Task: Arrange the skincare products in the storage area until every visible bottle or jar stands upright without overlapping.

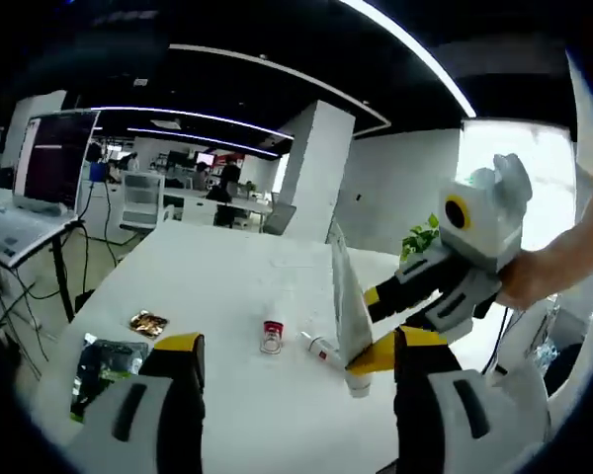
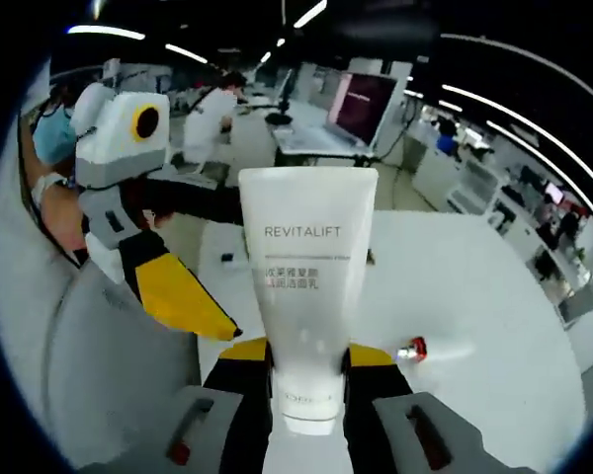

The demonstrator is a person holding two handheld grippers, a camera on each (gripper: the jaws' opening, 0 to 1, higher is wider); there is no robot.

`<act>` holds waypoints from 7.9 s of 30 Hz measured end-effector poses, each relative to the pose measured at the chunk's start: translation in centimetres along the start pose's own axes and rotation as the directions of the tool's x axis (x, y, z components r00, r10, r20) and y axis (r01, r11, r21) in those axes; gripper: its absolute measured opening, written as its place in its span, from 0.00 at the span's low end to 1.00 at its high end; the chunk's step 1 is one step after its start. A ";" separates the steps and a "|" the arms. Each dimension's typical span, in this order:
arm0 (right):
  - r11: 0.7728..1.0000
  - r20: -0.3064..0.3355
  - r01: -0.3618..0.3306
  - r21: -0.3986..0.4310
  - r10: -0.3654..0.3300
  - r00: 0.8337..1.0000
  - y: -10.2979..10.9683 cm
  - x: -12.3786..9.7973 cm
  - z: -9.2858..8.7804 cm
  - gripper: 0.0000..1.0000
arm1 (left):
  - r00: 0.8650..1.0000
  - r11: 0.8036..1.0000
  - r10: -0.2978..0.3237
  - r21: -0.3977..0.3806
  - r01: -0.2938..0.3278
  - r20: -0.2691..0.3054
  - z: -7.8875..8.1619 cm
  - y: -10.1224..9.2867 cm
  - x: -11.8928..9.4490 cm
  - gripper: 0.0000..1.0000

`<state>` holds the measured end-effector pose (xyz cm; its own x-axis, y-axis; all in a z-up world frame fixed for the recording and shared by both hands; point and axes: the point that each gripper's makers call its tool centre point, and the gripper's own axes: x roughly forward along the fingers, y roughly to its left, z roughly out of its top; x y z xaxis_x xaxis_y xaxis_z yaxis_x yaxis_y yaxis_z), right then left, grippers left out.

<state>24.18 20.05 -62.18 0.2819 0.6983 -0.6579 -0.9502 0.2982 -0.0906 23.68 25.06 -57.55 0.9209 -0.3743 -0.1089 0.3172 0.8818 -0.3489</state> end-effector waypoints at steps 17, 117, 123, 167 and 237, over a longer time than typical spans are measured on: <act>0.994 0.025 -0.103 0.033 0.102 0.994 5.4 2.1 1.4 0.21 | 0.995 0.973 -0.081 -0.213 0.091 0.057 -0.5 0.3 -1.3 0.28; 0.879 0.246 0.218 0.424 -0.343 0.907 -16.4 -7.7 -4.0 0.24 | 0.876 0.891 0.196 0.454 0.029 -0.442 -12.5 0.1 0.5 0.29; 0.873 0.256 0.257 0.414 -0.383 0.887 -18.8 -6.8 -3.1 0.24 | 0.876 0.913 0.211 0.408 -0.018 -0.434 -12.3 0.8 0.3 0.27; 0.786 0.104 0.421 0.453 -0.515 0.851 -29.8 1.4 -9.6 0.25 | 0.818 0.914 0.207 0.404 0.033 -0.536 -15.1 1.2 -0.4 0.22; 0.913 -0.020 -0.124 -0.389 0.126 0.992 -13.7 0.5 -1.2 0.33 | 0.804 0.901 0.223 0.431 0.046 -0.551 -15.4 1.9 -0.9 0.10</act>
<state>37.21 15.50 -62.13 0.1571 0.7170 -0.6791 -0.9540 -0.0676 -0.2920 19.99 22.65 -72.43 0.6866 -0.2623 -0.6781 0.4255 0.9012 0.0823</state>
